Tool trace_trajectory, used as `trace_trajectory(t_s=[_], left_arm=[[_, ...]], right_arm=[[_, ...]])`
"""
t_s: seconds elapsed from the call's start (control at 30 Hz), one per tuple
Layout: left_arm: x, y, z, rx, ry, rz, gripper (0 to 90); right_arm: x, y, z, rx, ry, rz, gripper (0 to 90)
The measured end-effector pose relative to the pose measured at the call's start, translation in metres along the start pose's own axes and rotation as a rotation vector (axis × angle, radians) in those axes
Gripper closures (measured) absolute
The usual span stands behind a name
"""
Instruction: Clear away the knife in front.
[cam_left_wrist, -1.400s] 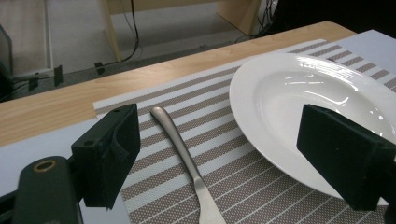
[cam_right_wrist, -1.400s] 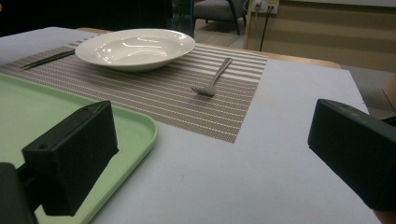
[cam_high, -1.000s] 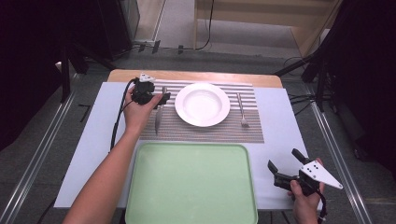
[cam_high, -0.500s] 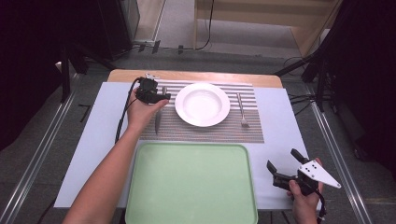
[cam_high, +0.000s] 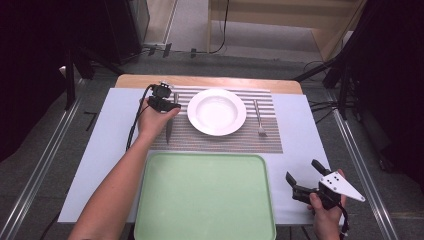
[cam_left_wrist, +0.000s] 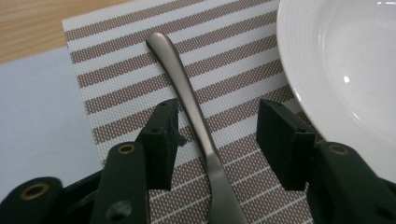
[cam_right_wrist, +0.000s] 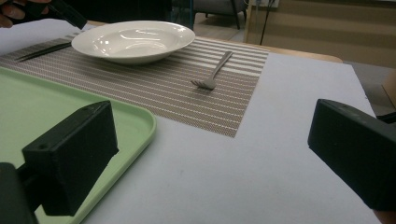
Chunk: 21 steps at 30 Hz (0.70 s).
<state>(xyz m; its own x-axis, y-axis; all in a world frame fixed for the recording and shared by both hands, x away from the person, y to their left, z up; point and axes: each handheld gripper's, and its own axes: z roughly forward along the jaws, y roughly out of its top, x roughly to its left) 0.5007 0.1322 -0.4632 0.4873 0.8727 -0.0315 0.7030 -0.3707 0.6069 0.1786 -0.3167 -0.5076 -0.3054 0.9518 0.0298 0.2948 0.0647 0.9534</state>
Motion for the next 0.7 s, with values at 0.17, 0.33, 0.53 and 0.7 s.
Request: trace_trajectory(t_s=[0.17, 0.33, 0.53, 0.7], left_arm=[[0.001, 0.001, 0.0, 0.006, 0.003, -0.024, 53.1], [0.001, 0.004, 0.001, 0.034, 0.012, -0.04, 59.0], [0.001, 0.002, 0.009, 0.09, 0.038, -0.061, 64.8], [0.0, 0.0, 0.015, 0.108, 0.063, -0.064, 66.0]], right_arm=[[0.0, 0.0, 0.0, 0.001, -0.004, 0.0, 0.1], [0.0, 0.0, -0.001, 0.001, -0.004, 0.003, 0.1], [-0.001, 0.0, 0.0, -0.006, -0.004, -0.007, 0.0], [0.0, 0.001, -0.001, -0.002, -0.004, 0.004, 0.0]])
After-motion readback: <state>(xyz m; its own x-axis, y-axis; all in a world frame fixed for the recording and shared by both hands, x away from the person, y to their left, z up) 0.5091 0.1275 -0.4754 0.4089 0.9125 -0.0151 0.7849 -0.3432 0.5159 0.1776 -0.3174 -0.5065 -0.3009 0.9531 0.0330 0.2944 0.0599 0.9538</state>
